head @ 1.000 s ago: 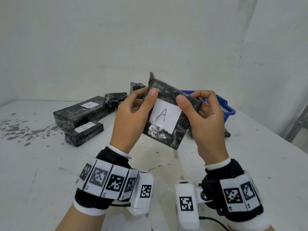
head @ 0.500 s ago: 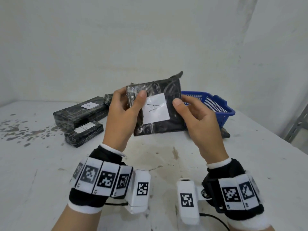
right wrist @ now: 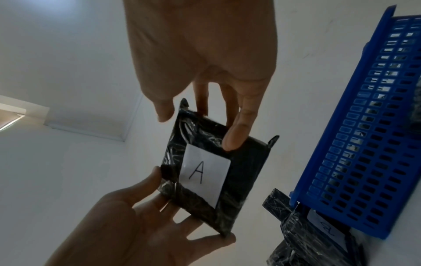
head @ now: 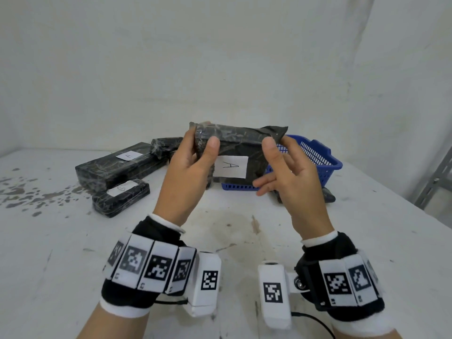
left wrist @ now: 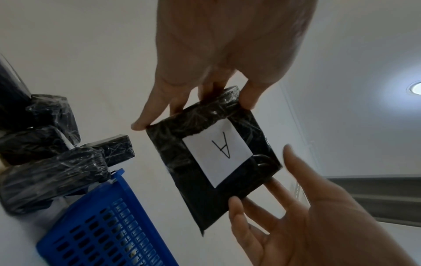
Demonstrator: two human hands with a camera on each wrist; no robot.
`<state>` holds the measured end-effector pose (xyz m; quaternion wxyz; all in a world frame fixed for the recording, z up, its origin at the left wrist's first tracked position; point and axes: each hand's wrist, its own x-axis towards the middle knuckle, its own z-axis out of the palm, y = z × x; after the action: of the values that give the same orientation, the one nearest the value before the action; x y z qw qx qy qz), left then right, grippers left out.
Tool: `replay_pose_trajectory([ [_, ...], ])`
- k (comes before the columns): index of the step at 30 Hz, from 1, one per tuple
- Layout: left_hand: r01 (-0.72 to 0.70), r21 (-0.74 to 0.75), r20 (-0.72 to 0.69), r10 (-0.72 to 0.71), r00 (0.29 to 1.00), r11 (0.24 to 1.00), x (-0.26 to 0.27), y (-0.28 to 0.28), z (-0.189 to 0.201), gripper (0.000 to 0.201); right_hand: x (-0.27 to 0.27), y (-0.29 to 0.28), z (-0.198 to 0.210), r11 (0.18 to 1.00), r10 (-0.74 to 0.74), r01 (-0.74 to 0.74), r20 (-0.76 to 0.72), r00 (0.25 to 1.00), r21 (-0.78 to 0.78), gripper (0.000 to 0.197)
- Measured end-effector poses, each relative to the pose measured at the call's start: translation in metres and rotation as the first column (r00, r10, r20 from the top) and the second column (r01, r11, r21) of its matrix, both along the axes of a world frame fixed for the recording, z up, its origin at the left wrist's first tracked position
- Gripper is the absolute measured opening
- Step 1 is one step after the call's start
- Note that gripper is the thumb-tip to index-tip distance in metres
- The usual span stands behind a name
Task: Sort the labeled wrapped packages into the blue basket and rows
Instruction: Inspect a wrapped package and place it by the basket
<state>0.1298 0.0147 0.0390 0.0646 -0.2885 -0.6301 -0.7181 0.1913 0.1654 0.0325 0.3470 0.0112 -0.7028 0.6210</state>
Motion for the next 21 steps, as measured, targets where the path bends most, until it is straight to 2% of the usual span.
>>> replay_pose_trajectory([
  [2, -0.006, -0.007, -0.003, 0.006, 1.0, 1.0, -0.0004, -0.0008, 0.0006, 0.036, -0.0004, 0.0005, 0.0009, 1.0, 0.013, -0.013, 0.007, 1.0, -0.018, 0.03],
  [5, -0.022, 0.002, -0.015, 0.022, 1.0, 1.0, 0.0, -0.0011, 0.0007, 0.022, 0.0003, 0.0008, 0.0011, 0.998, 0.036, -0.036, 0.003, 0.999, -0.052, 0.006],
  [7, -0.028, -0.005, -0.019, 0.028, 0.999, 1.0, -0.0001, -0.0006, -0.0005, 0.022, -0.0006, 0.0015, -0.0008, 0.998, 0.038, -0.038, 0.0, 0.999, -0.046, 0.002],
  [11, -0.009, 0.0, -0.01, 0.009, 1.0, 1.0, -0.0006, -0.0002, -0.0023, 0.022, -0.0024, 0.0005, -0.0021, 0.999, 0.03, -0.031, -0.012, 0.999, -0.023, 0.008],
  [15, 0.068, 0.039, 0.001, -0.068, 0.998, 0.997, 0.0016, 0.0023, -0.0021, 0.023, -0.003, -0.0007, -0.0023, 1.0, 0.013, -0.013, -0.017, 1.0, -0.019, 0.015],
  [18, 0.081, 0.064, -0.023, -0.08, 0.997, 0.995, 0.0034, 0.0025, -0.0014, 0.036, -0.0029, -0.0023, -0.0031, 1.0, 0.025, -0.025, -0.015, 1.0, 0.019, 0.03],
  [21, 0.054, 0.068, -0.044, -0.051, 0.998, 0.996, 0.003, 0.0025, -0.0015, 0.049, -0.001, -0.004, -0.0034, 0.997, 0.043, -0.042, -0.019, 0.999, 0.061, 0.029],
])
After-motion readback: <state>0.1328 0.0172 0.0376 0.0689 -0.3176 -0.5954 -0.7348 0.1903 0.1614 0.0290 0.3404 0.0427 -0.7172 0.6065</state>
